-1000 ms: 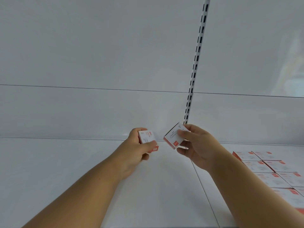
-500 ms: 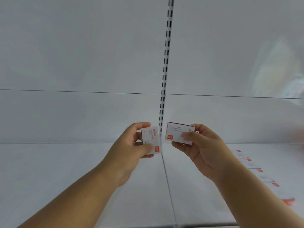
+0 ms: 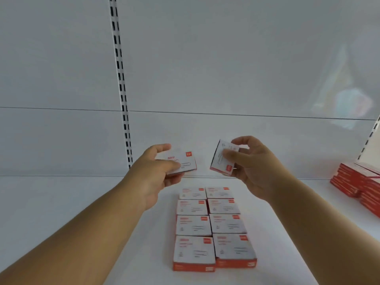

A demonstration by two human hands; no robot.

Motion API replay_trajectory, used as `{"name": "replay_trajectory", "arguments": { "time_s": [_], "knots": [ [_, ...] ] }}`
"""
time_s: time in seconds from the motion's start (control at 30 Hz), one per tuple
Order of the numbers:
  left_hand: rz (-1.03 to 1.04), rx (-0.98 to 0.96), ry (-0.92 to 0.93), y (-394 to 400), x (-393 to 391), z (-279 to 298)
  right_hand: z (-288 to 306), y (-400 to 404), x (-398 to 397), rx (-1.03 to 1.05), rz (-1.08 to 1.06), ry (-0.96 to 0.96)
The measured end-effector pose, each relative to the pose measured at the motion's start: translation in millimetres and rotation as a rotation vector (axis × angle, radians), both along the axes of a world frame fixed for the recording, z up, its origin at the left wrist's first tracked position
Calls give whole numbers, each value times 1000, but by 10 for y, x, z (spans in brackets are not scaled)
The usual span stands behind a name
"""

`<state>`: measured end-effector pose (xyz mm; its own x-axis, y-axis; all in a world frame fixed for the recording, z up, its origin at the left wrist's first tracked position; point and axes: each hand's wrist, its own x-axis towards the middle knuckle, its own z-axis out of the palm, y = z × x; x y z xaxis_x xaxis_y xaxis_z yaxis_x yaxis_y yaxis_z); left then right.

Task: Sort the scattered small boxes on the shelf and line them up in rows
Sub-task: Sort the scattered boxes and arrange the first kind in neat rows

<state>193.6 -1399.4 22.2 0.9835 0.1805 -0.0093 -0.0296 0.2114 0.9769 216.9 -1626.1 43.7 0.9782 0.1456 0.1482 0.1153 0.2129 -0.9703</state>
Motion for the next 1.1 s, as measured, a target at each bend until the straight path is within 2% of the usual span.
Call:
{"name": "replay_trajectory", "arguments": {
  "time_s": [0.2, 0.37, 0.47, 0.57, 0.7, 1.1],
  "knots": [
    [142, 409, 99, -288, 314, -188, -268, -192, 526, -601, -88, -122],
    [214, 871, 134, -245, 364, -432, -561, -46, 688, -762, -43, -90],
    [185, 1074, 132, -254, 384, -502, -646, 4, 704, -863, 8, -93],
    [168, 1226, 118, -286, 411, -534, -677, 4, 719, -1091, -22, -172],
    [86, 1178, 93, -249, 435, -550, -655, 53, 687, -1242, -96, -192],
    [78, 1182, 2, -243, 415, -557, -590, 98, 459, -1221, -46, -150]
  ]
}}
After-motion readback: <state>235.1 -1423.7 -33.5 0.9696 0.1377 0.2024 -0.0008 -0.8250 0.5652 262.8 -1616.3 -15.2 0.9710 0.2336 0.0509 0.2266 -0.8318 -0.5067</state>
